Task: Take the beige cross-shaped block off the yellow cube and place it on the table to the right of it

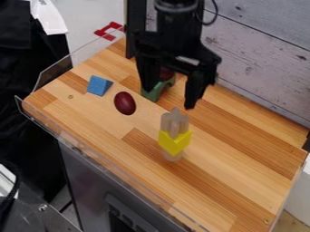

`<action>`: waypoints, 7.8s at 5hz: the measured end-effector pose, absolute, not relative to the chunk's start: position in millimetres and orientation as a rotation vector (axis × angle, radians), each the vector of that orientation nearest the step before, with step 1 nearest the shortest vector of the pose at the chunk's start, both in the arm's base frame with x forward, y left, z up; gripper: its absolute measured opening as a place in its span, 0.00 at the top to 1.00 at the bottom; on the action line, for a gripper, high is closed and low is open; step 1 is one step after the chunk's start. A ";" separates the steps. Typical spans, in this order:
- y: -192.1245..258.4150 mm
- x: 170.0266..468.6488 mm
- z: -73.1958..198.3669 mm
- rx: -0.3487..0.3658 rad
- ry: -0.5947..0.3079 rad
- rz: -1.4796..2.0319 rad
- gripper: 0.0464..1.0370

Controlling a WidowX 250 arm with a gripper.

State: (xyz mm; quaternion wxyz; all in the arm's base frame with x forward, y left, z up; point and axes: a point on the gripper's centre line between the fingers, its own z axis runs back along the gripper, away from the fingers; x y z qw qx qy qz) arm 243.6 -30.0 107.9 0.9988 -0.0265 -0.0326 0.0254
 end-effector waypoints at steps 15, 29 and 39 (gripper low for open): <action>-66.0 282.6 78.1 -0.049 -0.008 -0.026 0.58; -34.3 307.8 109.0 -0.052 -0.150 0.048 0.04; 39.7 312.2 113.3 0.000 0.032 0.188 0.04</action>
